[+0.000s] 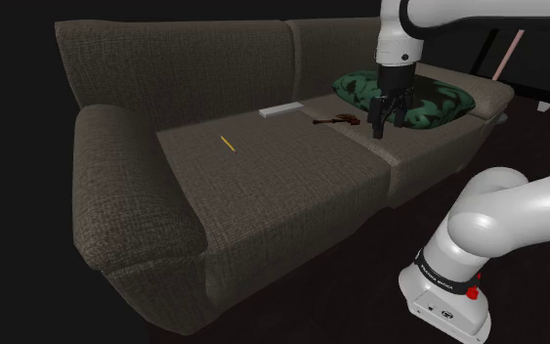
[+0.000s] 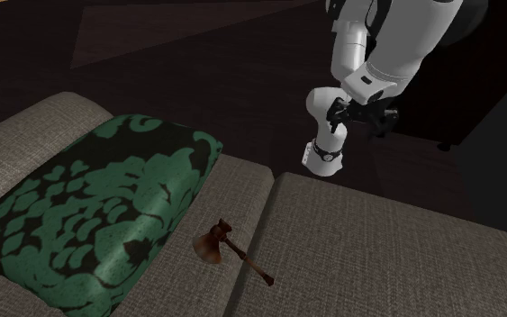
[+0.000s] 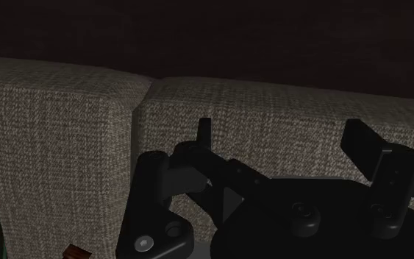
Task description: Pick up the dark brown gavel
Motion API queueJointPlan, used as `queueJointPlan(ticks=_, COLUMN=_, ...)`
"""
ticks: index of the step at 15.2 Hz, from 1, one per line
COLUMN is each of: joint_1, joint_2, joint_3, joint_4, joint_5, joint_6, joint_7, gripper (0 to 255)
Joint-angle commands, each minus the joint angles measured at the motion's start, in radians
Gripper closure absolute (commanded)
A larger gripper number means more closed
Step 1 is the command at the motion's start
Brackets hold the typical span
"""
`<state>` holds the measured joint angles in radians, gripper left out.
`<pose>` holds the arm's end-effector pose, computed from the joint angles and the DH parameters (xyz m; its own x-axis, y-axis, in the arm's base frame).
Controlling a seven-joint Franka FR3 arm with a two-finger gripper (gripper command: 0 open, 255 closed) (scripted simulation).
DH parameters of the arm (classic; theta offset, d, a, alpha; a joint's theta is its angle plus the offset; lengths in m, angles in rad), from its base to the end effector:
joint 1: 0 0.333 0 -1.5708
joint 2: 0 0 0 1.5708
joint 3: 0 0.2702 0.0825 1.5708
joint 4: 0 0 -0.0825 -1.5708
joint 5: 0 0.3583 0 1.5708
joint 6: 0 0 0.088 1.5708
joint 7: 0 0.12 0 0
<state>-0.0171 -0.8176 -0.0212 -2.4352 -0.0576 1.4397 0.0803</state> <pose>0.2860 -0.0193 0.5100 0.9781 -0.1159 -0.1730 -0.1077 -0.9926 0.0561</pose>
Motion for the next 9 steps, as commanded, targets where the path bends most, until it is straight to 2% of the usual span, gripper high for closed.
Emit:
queueJointPlan(ticks=1, joint_1=0.000, joint_2=0.000, joint_3=0.000, joint_4=0.000, joint_5=0.000, joint_6=0.000, joint_7=0.000, gripper=0)
queueJointPlan(ticks=9, joint_1=-0.042, joint_2=0.195, joint_3=-0.147, joint_4=0.051, joint_5=-0.091, joint_6=0.191, joint_7=-0.147, gripper=0)
